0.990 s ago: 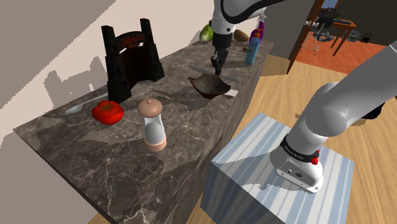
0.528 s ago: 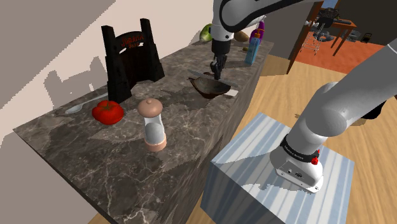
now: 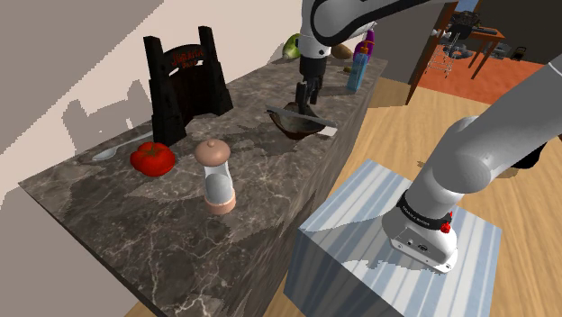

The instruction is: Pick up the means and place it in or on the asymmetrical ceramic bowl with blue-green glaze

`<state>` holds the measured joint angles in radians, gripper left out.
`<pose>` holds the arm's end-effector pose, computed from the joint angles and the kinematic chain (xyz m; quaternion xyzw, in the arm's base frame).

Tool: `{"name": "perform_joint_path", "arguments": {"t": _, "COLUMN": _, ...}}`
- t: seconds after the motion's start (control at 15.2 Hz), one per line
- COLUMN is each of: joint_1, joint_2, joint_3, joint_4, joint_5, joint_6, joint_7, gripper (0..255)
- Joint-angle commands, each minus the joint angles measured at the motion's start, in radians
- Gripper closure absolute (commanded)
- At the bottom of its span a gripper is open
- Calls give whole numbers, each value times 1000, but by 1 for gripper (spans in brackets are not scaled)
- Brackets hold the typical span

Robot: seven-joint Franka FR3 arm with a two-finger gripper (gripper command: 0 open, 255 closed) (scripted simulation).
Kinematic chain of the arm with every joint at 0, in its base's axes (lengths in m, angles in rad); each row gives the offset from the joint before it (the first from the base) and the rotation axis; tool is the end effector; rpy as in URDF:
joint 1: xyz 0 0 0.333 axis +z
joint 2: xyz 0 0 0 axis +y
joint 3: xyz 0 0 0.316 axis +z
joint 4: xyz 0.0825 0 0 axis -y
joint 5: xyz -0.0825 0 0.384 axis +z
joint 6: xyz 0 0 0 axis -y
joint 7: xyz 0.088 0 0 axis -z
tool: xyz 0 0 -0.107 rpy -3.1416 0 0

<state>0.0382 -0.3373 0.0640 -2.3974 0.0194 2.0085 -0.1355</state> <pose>0.4310 0.0461 0.4391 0.9933 0.1122 -0.0261 0.0014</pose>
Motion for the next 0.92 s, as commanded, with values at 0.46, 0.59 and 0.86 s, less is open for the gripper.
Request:
{"name": "perform_joint_path", "arguments": {"t": 0.46, "joint_1": 0, "joint_2": -26, "joint_3": -2, "joint_4": 106, "joint_5": 0, "joint_6": -132, "joint_7": -1, "gripper": 0}}
{"name": "perform_joint_path", "arguments": {"t": 0.59, "joint_1": 0, "joint_2": -26, "joint_3": -2, "joint_4": 106, "joint_5": 0, "joint_6": -132, "joint_7": -1, "gripper": 0}}
{"name": "perform_joint_path", "arguments": {"t": 0.86, "joint_1": 0, "joint_2": -26, "joint_3": -2, "joint_4": 106, "joint_5": 0, "joint_6": -132, "joint_7": -1, "gripper": 0}}
